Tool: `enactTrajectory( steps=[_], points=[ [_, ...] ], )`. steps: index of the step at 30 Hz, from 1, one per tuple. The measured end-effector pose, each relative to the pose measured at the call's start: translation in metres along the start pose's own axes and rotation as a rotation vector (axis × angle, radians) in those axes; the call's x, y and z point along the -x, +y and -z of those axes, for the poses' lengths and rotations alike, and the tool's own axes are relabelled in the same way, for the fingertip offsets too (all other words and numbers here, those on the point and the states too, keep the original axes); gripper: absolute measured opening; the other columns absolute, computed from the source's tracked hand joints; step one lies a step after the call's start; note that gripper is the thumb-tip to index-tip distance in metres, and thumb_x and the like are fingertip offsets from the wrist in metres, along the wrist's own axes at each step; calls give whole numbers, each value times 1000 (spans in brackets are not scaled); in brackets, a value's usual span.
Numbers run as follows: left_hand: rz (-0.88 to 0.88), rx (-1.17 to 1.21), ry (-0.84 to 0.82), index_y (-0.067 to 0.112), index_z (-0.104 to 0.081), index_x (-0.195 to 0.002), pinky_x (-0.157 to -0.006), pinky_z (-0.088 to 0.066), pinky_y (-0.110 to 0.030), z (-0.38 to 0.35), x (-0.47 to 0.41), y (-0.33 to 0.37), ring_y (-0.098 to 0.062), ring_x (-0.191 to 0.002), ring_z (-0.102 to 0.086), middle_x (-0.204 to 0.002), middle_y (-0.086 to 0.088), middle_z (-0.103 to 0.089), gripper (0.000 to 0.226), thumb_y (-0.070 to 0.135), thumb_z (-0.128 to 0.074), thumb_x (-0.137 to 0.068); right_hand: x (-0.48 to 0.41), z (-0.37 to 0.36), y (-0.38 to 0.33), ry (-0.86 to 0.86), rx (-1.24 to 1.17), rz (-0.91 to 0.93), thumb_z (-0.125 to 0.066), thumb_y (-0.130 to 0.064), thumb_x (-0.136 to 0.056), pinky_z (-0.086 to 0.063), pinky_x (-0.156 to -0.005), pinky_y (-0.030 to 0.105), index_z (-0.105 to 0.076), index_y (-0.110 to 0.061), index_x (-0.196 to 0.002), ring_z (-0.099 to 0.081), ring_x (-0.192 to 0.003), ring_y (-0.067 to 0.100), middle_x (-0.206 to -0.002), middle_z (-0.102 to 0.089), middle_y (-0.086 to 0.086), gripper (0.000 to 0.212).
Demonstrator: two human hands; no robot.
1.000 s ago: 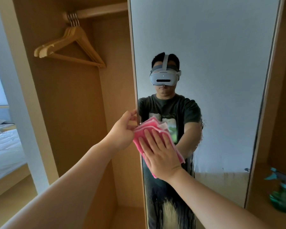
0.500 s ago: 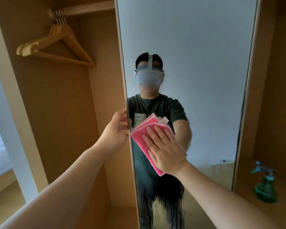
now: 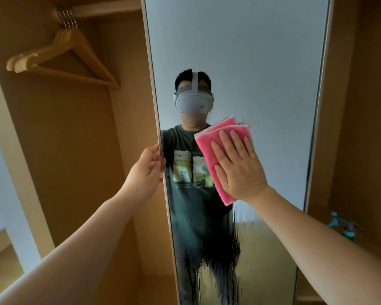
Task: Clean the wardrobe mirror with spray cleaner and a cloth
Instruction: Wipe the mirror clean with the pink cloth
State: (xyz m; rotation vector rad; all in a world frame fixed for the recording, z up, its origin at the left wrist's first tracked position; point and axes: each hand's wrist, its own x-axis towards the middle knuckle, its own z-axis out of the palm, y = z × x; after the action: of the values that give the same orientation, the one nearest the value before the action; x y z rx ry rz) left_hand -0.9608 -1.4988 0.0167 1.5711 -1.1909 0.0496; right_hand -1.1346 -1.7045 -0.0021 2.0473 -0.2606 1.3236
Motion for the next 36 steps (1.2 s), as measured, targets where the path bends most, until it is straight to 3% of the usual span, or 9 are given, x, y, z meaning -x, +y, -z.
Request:
enactTrajectory(
  steps=[5,13,19,23,28,34,36],
  points=[
    [-9,-33,6,42,-36,-130,-60,-53,-13,1,0,1,10,-89,-62,-102,25,-59,43,11,-41,-100,-7,4,10,24,6,-72,-26,-37,-101,-10,-119,53,-23,-10,-150,-13,-146,37,-156,-16,16,55],
    [-31,-93,18,36,-37,-136,-60,-54,-15,0,0,-4,9,-90,-62,-95,42,-57,44,12,-42,-100,8,3,2,27,-19,-154,-26,-38,-102,-11,-119,54,-23,-10,-150,-12,-146,37,-156,-17,17,56],
    [-27,-120,77,38,-35,-138,-61,-51,-14,-5,0,-6,2,-86,-65,-103,28,-58,44,17,-42,-99,52,-7,-15,-21,-47,-223,-28,-38,-101,-12,-119,56,-20,-8,-152,-11,-147,40,-157,-18,20,60],
    [-35,-139,94,42,-32,-135,-56,-48,-7,-7,-1,-8,12,-86,-60,-103,25,-57,43,18,-41,-100,98,-15,-32,-76,-68,-226,-27,-40,-101,-11,-119,56,-13,-10,-155,-10,-147,40,-160,-12,18,63],
    [-35,-159,113,46,-31,-132,-58,-49,-12,-9,-2,-11,8,-82,-63,-100,26,-59,43,20,-42,-99,123,-18,-39,-124,-69,-244,-26,-41,-101,-9,-120,54,-11,-12,-155,-10,-147,40,-162,-5,15,63],
    [-42,-190,114,44,-30,-132,-54,-46,-8,-10,-1,-10,13,-82,-60,-93,42,-56,43,17,-41,-99,98,-7,-44,-132,-116,-368,-26,-47,-100,-13,-117,60,-21,-8,-150,-15,-144,46,-154,-21,22,63],
    [-43,-192,114,44,-30,-131,-58,-45,-9,-10,-1,-9,14,-82,-60,-93,47,-53,43,18,-41,-99,80,-4,-42,-105,-118,-426,-28,-47,-99,-13,-116,62,-17,-8,-150,-17,-141,51,-153,-20,25,65]
  ],
)
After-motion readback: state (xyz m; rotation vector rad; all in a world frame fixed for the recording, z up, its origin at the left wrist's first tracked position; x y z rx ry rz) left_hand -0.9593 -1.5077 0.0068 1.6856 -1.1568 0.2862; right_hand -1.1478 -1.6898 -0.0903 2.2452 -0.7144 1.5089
